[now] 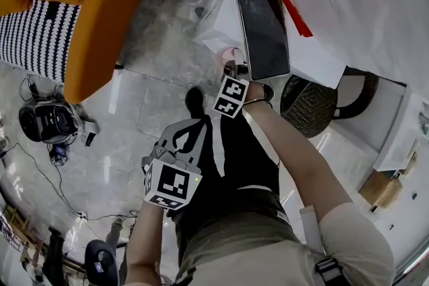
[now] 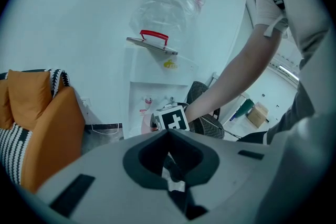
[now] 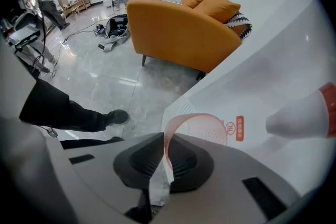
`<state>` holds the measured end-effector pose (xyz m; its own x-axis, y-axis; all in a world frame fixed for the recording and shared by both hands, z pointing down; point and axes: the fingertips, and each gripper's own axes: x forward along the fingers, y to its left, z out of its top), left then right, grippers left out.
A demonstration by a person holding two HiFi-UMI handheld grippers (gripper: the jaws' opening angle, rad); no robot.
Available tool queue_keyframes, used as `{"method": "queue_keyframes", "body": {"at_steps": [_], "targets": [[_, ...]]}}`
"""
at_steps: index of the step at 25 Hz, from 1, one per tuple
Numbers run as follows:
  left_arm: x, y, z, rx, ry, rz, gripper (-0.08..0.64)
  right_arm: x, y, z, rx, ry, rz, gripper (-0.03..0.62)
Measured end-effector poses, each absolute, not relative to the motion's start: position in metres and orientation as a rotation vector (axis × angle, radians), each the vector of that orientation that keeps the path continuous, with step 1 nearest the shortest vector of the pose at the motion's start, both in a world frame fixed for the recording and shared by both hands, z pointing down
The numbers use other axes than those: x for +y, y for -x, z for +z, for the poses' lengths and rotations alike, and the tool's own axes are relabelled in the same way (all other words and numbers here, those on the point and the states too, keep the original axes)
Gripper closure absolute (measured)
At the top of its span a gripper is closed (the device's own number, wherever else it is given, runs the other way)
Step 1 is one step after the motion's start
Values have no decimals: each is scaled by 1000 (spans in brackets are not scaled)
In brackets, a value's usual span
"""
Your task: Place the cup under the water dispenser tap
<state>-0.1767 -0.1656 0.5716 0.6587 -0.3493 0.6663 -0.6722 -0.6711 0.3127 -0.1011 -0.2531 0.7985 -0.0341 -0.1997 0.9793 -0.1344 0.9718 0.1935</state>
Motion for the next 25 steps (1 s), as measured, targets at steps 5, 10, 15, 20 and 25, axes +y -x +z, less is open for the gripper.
{"method": "queue_keyframes", "body": {"at_steps": [5, 10, 15, 20, 25], "targets": [[-163, 180, 577, -795, -2316, 771, 503, -257, 97, 813, -1587, -263, -59, 555], [-155, 182, 585, -796, -2291, 764, 503, -259, 96, 820, -1571, -261, -82, 555], [-148, 180, 589, -784, -2286, 770, 503, -267, 96, 823, -1550, -270, -110, 555], [-145, 181, 591, -792, -2274, 776, 503, -274, 101, 823, -1555, -278, -110, 555], [-143, 177, 591, -783, -2274, 775, 503, -274, 100, 823, -1577, -303, -91, 555]]}}
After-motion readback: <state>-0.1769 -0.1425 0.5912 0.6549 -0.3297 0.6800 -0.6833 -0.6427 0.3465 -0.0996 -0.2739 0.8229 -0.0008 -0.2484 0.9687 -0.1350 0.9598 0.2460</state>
